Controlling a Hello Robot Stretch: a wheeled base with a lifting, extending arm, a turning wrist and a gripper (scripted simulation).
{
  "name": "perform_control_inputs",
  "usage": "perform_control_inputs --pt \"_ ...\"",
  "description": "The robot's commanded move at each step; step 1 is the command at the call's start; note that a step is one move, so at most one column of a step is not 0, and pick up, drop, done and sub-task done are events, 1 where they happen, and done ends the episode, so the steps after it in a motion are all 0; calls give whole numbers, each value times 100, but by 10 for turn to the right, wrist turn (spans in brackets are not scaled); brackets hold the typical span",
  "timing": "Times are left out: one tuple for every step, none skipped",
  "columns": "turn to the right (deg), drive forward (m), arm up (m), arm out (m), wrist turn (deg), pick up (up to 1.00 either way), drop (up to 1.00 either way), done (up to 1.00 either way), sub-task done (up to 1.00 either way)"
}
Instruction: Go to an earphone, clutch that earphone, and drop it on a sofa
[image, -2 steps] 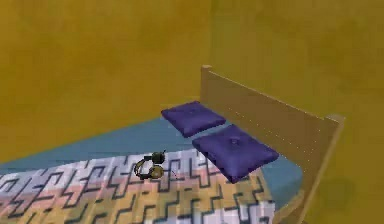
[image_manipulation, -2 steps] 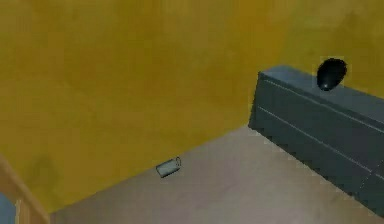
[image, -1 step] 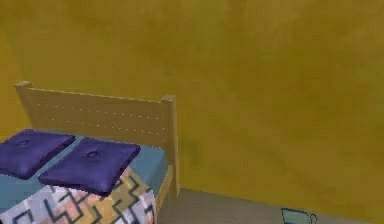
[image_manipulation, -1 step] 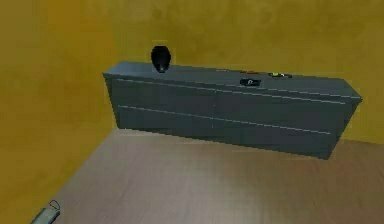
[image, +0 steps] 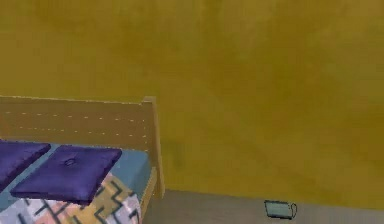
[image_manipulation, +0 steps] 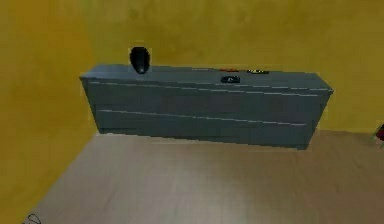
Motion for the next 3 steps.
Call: perform_control_inputs --pt "0 5 0 0 0 0 0 0 0" --pt "-450 0 0 0 0 0 0 0 0" --pt "-450 0 0 0 0 0 0 0 0"
